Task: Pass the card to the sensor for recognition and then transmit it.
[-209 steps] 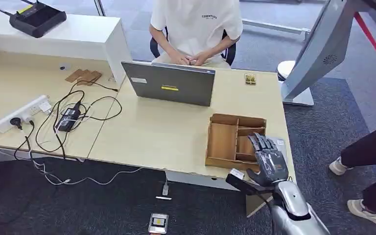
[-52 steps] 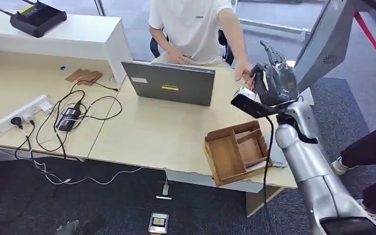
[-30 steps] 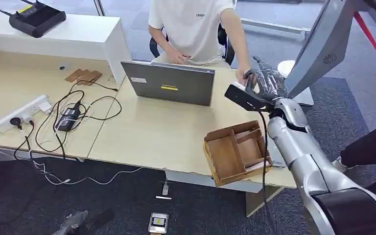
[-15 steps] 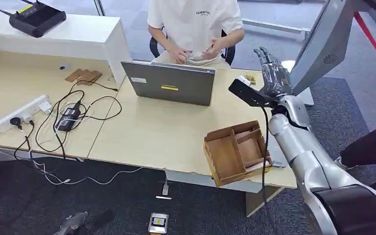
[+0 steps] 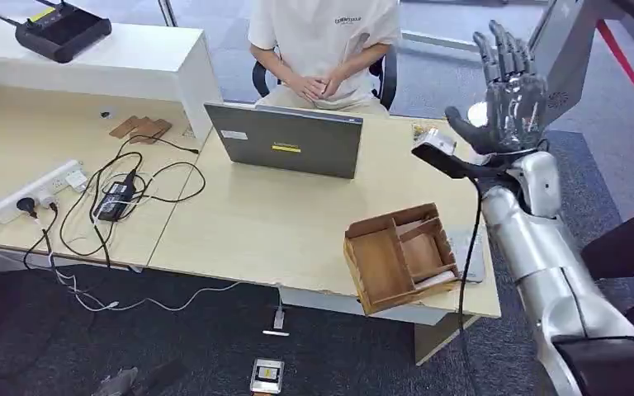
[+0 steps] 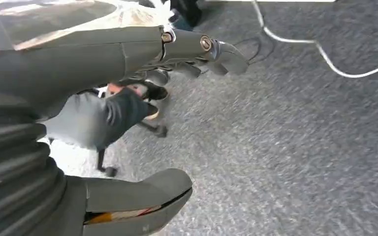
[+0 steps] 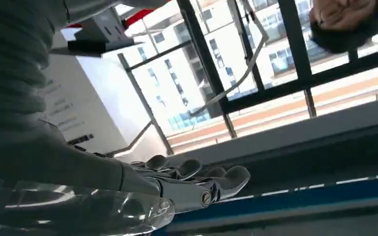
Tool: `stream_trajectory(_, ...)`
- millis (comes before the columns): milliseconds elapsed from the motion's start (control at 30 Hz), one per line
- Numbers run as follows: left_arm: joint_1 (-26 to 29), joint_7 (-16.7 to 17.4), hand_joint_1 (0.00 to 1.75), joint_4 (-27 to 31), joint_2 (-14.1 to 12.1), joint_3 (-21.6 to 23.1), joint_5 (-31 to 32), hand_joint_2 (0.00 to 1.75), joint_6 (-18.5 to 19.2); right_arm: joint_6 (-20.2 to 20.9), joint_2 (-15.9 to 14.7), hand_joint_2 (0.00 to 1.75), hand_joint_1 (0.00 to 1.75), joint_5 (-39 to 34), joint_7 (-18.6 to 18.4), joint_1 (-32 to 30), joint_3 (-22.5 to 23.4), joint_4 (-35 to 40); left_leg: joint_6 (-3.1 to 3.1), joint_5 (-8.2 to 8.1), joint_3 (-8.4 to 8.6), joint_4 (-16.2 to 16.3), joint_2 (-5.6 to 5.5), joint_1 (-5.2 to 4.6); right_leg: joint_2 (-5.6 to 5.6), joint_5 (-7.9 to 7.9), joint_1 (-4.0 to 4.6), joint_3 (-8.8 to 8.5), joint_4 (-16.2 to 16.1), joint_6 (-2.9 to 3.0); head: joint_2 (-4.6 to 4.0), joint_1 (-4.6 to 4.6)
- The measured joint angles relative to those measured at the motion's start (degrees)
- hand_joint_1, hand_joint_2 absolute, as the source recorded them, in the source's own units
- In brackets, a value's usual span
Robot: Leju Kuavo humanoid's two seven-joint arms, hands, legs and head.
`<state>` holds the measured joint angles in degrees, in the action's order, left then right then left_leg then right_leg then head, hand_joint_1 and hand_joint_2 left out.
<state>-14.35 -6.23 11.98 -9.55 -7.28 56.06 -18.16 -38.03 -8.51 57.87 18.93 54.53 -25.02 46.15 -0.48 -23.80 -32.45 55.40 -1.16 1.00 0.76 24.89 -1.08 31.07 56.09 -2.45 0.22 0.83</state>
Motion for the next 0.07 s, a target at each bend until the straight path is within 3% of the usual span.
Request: stream_trajectory(67,0.9,-0.2,0.00,0.0,-0.3,-0.4,-1.2,1.75,-0.6,-0.3,-1.9,1.75,0.00,-0.8,1.6,-0.5,1.7,2.4,0.00,0.00,-0.01,0.0,0.00,-0.01,0.00,0.00,-0.01,0.00,0.0,0.00,0.00,0.00)
